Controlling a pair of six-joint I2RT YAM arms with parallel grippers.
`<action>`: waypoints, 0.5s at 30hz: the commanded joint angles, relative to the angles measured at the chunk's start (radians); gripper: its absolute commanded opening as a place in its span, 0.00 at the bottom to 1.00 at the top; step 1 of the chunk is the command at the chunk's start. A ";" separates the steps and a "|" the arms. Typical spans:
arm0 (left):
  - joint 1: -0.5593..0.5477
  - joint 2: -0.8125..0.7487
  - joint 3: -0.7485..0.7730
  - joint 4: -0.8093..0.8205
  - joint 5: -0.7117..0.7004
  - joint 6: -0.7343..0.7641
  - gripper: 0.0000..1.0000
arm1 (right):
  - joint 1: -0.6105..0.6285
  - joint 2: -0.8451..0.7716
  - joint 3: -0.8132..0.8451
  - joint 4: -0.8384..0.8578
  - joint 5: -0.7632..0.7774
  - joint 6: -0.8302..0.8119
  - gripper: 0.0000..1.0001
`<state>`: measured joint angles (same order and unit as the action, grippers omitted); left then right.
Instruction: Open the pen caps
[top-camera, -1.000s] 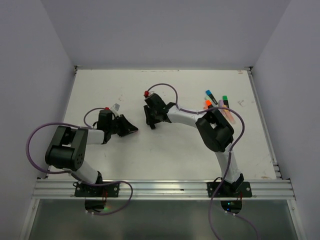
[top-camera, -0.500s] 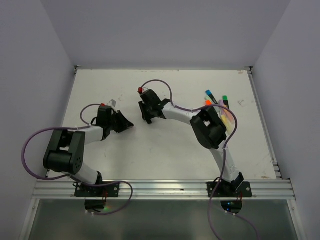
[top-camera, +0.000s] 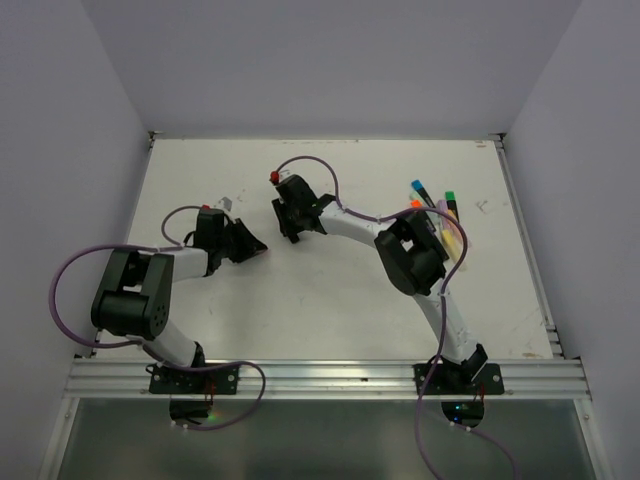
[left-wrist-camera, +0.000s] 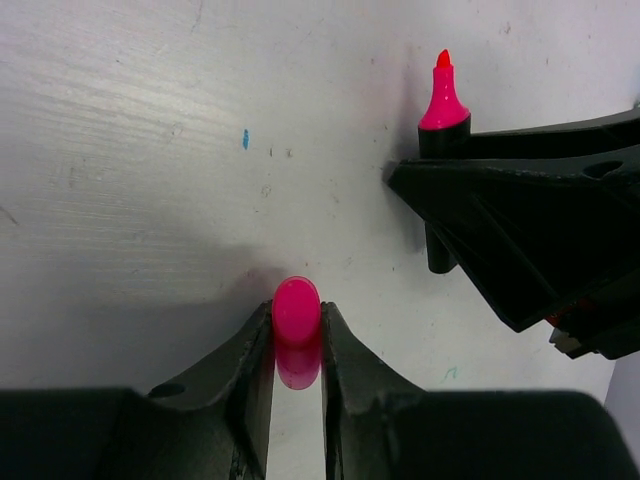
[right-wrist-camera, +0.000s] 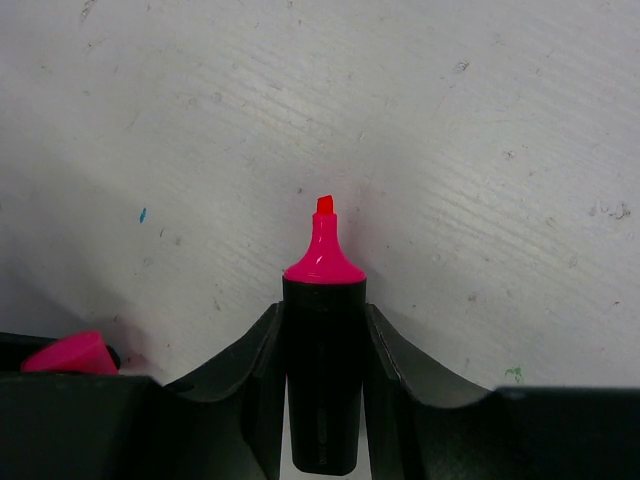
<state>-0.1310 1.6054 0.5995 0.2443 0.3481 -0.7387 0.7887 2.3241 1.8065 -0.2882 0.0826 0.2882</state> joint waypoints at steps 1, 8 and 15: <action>0.014 -0.031 -0.009 -0.039 -0.070 0.025 0.25 | -0.008 0.011 0.044 -0.015 -0.011 -0.020 0.22; 0.016 -0.030 -0.023 -0.043 -0.084 0.024 0.39 | -0.014 -0.006 0.007 -0.034 -0.001 -0.003 0.28; 0.016 -0.038 -0.020 -0.040 -0.081 0.021 0.51 | -0.013 0.001 -0.004 -0.026 -0.017 -0.004 0.39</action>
<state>-0.1246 1.5776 0.5911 0.2462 0.3122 -0.7406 0.7841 2.3260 1.8107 -0.2985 0.0826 0.2897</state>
